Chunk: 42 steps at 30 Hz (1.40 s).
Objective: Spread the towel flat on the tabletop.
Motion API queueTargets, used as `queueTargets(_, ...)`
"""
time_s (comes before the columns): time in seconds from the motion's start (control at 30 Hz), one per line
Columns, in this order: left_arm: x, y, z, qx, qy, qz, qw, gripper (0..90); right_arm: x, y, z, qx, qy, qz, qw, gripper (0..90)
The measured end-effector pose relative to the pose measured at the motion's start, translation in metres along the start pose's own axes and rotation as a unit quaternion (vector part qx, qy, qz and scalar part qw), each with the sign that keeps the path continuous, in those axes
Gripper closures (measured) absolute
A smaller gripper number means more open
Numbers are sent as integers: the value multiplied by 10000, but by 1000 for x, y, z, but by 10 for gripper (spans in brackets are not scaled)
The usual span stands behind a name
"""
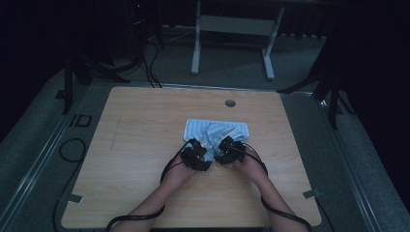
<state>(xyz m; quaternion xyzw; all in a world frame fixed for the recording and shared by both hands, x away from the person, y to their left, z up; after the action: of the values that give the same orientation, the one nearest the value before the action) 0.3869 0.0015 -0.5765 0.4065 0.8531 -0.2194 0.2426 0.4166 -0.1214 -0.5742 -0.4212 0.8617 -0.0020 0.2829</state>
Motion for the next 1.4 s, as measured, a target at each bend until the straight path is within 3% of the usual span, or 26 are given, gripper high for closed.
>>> queueTargets(0.1, -3, 2, -2, 12, 22, 43, 10000, 762, -2, -1, -1, 1, -27, 60, 10000, 740)
queueTargets(0.13, -3, 2, -2, 12, 22, 43, 10000, 833, -2, -1, -1, 1, -27, 60, 10000, 740)
queueTargets(0.17, -4, 1, -6, -8, 37, 114, 9999, 853, -1, -3, -5, 39, -28, 22, 10000, 878)
queueTargets(0.33, 0, -5, -22, 20, -3, 285, 9996, 859, 6, -2, -18, -20, -119, -94, 9999, 893)
queueTargets(0.47, 11, -17, -45, 199, 5, 428, 9989, 859, 21, -1, -46, -71, -366, -129, 9992, 895)
queueTargets(0.53, 14, -21, -51, 264, -24, 460, 9986, 859, 24, 0, -51, -66, -395, -143, 9991, 895)
queueTargets(0.6, 18, -25, -63, 274, -19, 550, 9981, 859, 33, 0, -73, -98, -551, -142, 9983, 895)
queueTargets(0.7, 19, -24, -82, 172, -137, 559, 9982, 859, 37, -3, -88, -43, -674, -120, 9976, 895)
queueTargets(0.77, 18, -17, -95, 76, -230, 487, 9985, 859, 38, -7, -98, 6, -768, -79, 9970, 895)
queueTargets(0.8, 18, -11, -102, 6, -305, 422, 9986, 859, 37, -18, -107, 56, -854, 52, 9963, 895)
queueTargets(0.87, 18, 1, -110, 27, -346, 258, 9991, 859, 37, -21, -109, 71, -858, 95, 9962, 895)
queueTargets(0.9, 18, 5, -111, 13, -368, 195, 9991, 859, 37, -29, -112, 148, -855, 179, 9961, 895)
queueTargets(0.93, 19, 17, -115, 26, -414, 12, 9991, 859, 36, -39, -113, 224, -832, 231, 9960, 895)
queueTargets(0.97, 19, 17, -115, 26, -414, 12, 9991, 859, 36, -39, -113, 224, -832, 231, 9960, 895)
queueTargets(1.0, 20, 28, -117, -116, -388, -98, 9991, 859, 34, -51, -112, 220, -816, 370, 9957, 895)
queueTargets(1.03, 20, 28, -117, -116, -388, -98, 9991, 859, 34, -51, -112, 220, -816, 370, 9957, 895)
queueTargets(1.07, 21, 34, -117, -192, -337, -108, 9992, 859, 33, -63, -108, 242, -741, 519, 9956, 895)
queueTargets(1.13, 20, 37, -117, -246, -344, -160, 9990, 859, 33, -63, -108, 242, -741, 519, 9956, 895)
queueTargets(1.17, 19, 49, -112, -364, -240, -243, 9988, 859, 33, -67, -106, 246, -718, 586, 9954, 895)
queueTargets(1.2, 18, 60, -106, -409, -162, -314, 9985, 858, 29, -83, -92, 258, -559, 773, 9951, 895)
queueTargets(1.27, 18, 65, -102, -421, -117, -379, 9983, 858, 28, -86, -88, 231, -516, 824, 9950, 895)
queueTargets(1.3, 18, 69, -99, -404, -80, -435, 9982, 857, 25, -91, -78, 212, -391, 900, 9950, 895)
queueTargets(1.4, 19, 83, -85, -347, 28, -694, 9970, 837, 22, -94, -66, 176, -229, 901, 9955, 893)
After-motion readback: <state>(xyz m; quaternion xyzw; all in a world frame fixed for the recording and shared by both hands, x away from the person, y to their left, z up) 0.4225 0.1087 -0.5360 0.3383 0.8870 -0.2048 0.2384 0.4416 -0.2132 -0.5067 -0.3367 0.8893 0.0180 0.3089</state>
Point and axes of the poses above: each handheld gripper's, and its own axes: z roughly forward along the jaws, x roughly out of its underside, y roughly to its left, the point moved 5 cm from there along z, roughly forward along the jaws, and after that the axes turned 12 degrees about x, right-handed, at the moved point
